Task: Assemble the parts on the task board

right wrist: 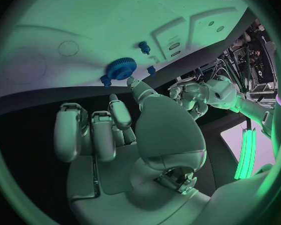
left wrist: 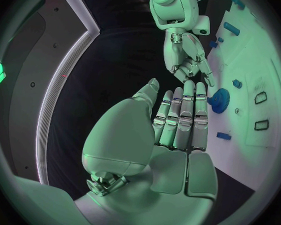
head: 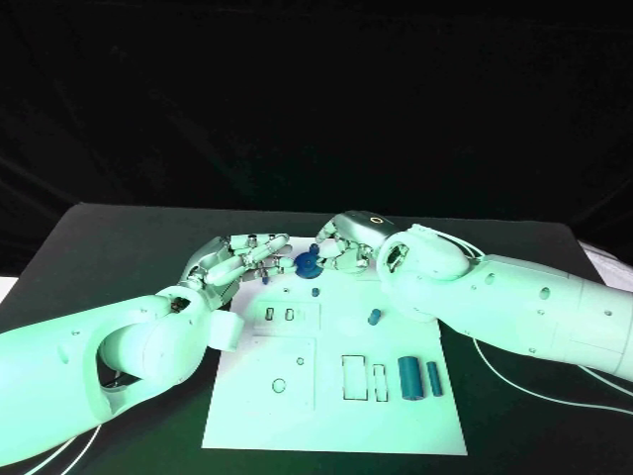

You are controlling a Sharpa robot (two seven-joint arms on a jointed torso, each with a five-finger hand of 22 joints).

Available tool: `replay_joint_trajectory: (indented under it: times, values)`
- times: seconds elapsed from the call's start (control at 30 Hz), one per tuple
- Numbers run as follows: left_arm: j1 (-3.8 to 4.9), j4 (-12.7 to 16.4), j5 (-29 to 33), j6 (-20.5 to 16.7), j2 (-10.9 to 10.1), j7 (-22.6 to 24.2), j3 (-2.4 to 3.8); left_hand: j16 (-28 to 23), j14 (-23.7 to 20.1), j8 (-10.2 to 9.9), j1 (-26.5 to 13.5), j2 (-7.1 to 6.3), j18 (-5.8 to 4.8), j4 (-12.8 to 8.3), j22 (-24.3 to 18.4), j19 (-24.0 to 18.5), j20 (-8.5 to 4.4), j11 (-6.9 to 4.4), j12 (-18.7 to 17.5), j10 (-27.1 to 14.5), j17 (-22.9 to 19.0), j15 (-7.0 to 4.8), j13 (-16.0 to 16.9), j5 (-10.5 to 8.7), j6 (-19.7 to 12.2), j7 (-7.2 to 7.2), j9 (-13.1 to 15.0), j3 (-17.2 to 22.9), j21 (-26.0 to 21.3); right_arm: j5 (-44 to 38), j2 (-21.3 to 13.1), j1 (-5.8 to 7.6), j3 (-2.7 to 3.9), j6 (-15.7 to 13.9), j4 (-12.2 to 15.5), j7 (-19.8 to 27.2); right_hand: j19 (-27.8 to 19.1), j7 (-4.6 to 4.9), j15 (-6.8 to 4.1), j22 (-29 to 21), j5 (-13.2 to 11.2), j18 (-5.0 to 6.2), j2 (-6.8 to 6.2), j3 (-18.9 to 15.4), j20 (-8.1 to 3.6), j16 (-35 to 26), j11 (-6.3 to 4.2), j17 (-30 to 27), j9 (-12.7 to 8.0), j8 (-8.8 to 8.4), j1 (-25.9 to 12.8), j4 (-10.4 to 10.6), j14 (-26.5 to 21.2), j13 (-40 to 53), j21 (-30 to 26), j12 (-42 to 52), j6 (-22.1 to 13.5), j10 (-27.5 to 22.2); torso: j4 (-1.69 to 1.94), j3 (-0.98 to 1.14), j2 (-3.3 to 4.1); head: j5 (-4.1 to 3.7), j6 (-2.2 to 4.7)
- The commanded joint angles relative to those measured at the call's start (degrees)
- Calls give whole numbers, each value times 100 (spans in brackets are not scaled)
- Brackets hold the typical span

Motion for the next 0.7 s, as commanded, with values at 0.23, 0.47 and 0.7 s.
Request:
replay_joint_trajectory:
  times: [0.23,0.47,0.7]
  values:
    - [3,-83,-33,133,-88,166,3,-20,-25,4,-20,15,68,-39,-1,-44,11,-11,22,-35,-19,-5,-3,16,-33,-27,-1,30,-14,1128,-1234,40,84,100,615,1307,27,-14,1,48,-91,-84,-23,36,-2,61,-13,684,14,60,203,-121,436,31,57,38,140,57,-128,46,-55,6,47]
    - [2,-306,-39,339,-115,270,3,-20,-11,45,-35,22,74,-50,4,-36,6,-42,69,16,-53,-19,5,12,25,-71,18,47,-6,1575,-1874,-23,89,258,533,1933,21,-12,-1,57,-147,-86,-62,58,-4,69,-13,705,3,45,320,-209,438,-51,61,-46,139,-17,-203,130,-100,-65,67]
    - [0,-495,-44,417,-105,330,3,-78,-64,45,-49,20,71,-62,0,-60,10,-53,68,10,-102,-11,-1,12,26,-99,18,57,-17,1674,-2010,-117,87,238,43,2162,13,-8,2,53,-154,-85,-102,60,-1,70,-10,714,-7,28,379,-259,437,-97,58,-96,119,-58,-234,177,-138,-74,93]
